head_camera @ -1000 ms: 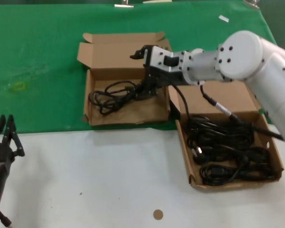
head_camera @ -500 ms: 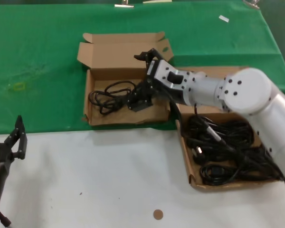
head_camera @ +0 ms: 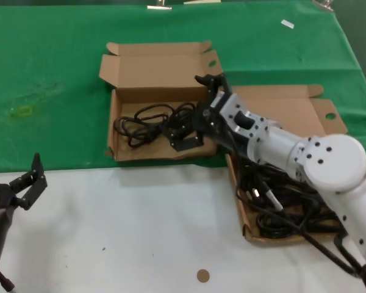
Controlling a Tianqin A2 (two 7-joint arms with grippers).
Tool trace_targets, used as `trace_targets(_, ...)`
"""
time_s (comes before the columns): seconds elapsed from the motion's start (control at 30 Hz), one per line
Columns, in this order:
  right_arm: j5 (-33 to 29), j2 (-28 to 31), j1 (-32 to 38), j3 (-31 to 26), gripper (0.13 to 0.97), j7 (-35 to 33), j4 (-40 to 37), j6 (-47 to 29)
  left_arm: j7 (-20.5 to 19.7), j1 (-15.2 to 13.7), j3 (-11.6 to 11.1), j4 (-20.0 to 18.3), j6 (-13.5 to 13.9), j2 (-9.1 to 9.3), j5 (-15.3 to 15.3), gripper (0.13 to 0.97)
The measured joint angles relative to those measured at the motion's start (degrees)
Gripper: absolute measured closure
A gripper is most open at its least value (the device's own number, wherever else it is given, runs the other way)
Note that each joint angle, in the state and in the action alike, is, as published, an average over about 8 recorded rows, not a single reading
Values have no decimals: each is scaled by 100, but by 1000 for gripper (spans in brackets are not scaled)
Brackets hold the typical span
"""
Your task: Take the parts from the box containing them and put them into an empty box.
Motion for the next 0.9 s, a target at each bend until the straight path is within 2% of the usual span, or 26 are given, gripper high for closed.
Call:
trace_targets(0.13, 200, 22, -348, 170, 139, -5, 245, 241, -1, 0, 0, 0, 0, 0, 0, 364)
trace_targets(0.27, 398, 43, -690, 339, 132, -11, 488, 480, -2, 0, 0, 0, 0, 0, 0, 364)
trace_targets(0.53, 798, 86, -1376, 679, 129, -21, 978, 962, -2, 0, 0, 0, 0, 0, 0, 217)
trace_targets(0.9, 1348, 146, -2328, 1149, 129, -36, 1653, 1625, -2, 0, 0, 0, 0, 0, -1, 141)
